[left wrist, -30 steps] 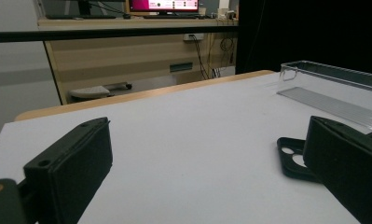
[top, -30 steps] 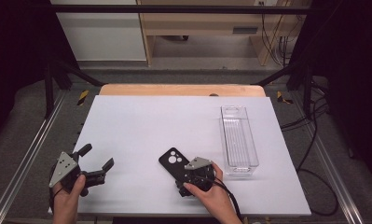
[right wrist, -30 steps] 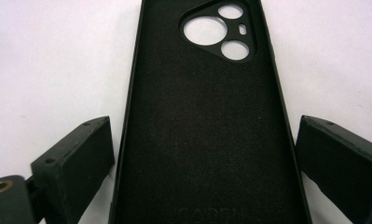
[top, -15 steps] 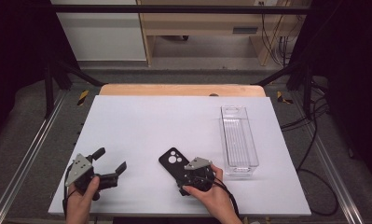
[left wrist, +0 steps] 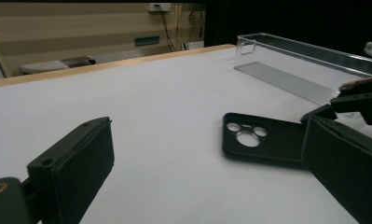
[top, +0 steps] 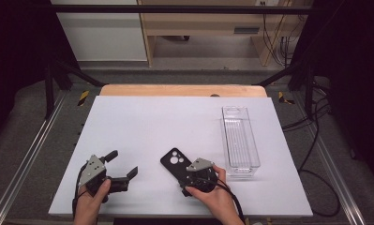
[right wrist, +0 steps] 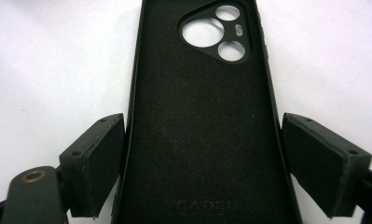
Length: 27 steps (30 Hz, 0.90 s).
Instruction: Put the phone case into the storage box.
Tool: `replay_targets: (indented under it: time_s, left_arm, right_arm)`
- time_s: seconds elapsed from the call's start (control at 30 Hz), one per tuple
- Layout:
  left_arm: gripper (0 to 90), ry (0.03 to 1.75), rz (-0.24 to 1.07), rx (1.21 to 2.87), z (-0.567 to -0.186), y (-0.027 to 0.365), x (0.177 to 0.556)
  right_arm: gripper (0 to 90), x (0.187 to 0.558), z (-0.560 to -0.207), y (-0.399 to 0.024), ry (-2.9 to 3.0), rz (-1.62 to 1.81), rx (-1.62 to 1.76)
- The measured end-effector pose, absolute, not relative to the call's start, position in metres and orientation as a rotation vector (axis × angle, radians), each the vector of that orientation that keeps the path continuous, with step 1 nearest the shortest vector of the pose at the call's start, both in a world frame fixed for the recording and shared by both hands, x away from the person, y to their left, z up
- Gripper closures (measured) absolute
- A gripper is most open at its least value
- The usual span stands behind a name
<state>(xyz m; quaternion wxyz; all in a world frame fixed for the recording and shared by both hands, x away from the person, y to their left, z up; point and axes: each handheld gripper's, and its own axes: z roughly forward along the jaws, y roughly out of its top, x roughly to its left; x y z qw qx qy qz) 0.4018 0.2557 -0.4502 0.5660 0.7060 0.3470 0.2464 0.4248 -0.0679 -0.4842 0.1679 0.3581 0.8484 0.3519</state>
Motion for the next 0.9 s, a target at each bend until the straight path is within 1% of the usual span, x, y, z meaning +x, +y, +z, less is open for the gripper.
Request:
replay_targets:
  time_s: [0.1, 0.3, 0.43, 0.47, 0.6, 0.7, 0.8, 0.9]
  left_arm:
    - [2.6, 0.801, 0.573, 1.670, -0.450, 0.250, 0.399]
    - [3.2, 0.851, 0.532, 1.637, -0.448, 0.245, 0.398]
    - [3.1, 0.858, 0.524, 1.627, -0.439, 0.241, 0.403]
    - [2.7, 0.853, 0.514, 1.614, -0.434, 0.239, 0.406]
    - [2.3, 0.828, 0.533, 1.628, -0.407, 0.226, 0.428]
    - [2.8, 0.856, 0.533, 1.589, -0.394, 0.220, 0.445]
    - [3.9, 0.888, 0.535, 1.566, -0.397, 0.219, 0.454]
    - [4.1, 0.922, 0.505, 1.570, -0.411, 0.219, 0.454]
  right_arm:
    - [16.2, 0.426, -0.481, -0.069, 2.396, 1.014, 1.009]
    - [16.2, 0.422, -0.467, -0.069, 2.323, 1.075, 0.964]
    - [16.2, 0.424, -0.456, -0.067, 2.291, 1.117, 0.934]
    - [16.1, 0.428, -0.447, -0.063, 2.261, 1.137, 0.914]
    - [16.1, 0.439, -0.435, -0.058, 2.208, 1.181, 0.887]
    - [16.0, 0.447, -0.426, -0.053, 2.164, 1.214, 0.868]
    - [16.0, 0.448, -0.427, -0.053, 2.139, 1.251, 0.863]
    - [15.9, 0.443, -0.438, -0.055, 2.148, 1.260, 0.862]
